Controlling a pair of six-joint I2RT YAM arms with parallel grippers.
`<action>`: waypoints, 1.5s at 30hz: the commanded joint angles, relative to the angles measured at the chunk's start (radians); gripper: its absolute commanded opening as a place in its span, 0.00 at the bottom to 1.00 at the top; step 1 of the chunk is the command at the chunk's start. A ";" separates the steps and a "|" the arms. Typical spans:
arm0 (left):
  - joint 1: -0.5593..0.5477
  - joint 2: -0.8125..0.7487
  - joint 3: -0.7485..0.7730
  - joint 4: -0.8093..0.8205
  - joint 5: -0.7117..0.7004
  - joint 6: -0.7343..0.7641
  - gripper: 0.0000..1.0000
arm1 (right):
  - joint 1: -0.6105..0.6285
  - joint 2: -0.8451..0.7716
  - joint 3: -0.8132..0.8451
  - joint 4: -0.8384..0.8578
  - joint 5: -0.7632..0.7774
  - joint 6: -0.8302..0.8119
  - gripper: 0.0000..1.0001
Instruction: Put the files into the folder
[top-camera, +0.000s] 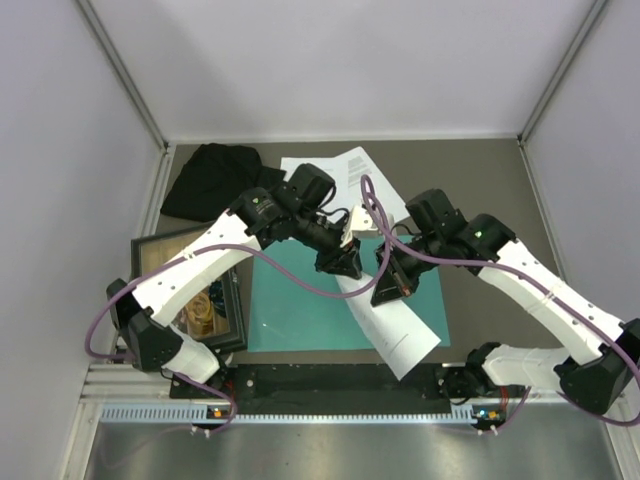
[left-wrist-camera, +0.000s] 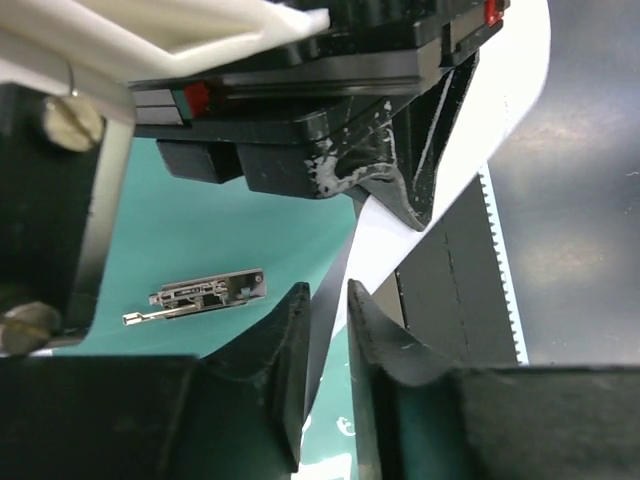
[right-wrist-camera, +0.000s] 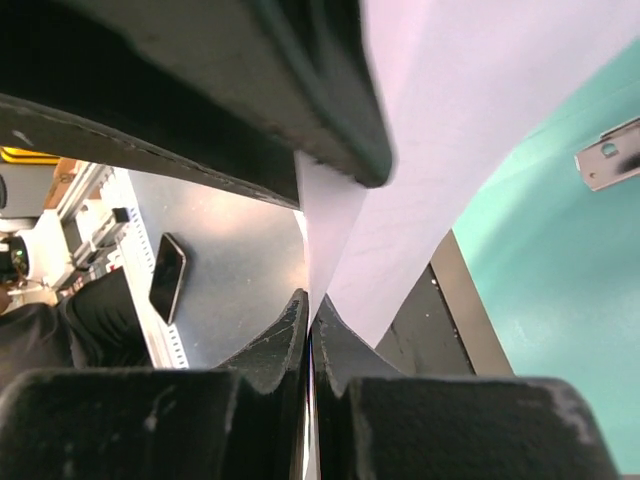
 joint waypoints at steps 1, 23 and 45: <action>-0.004 -0.009 0.033 -0.009 0.032 0.010 0.23 | 0.012 0.016 0.017 0.028 0.051 -0.016 0.00; 0.112 -0.086 -0.233 0.531 -0.287 -0.816 0.00 | -0.489 -0.180 -0.123 0.117 0.814 0.357 0.99; -0.132 0.191 -0.507 1.645 -0.864 -1.762 0.00 | -0.493 -0.403 -0.193 -0.006 0.849 0.414 0.99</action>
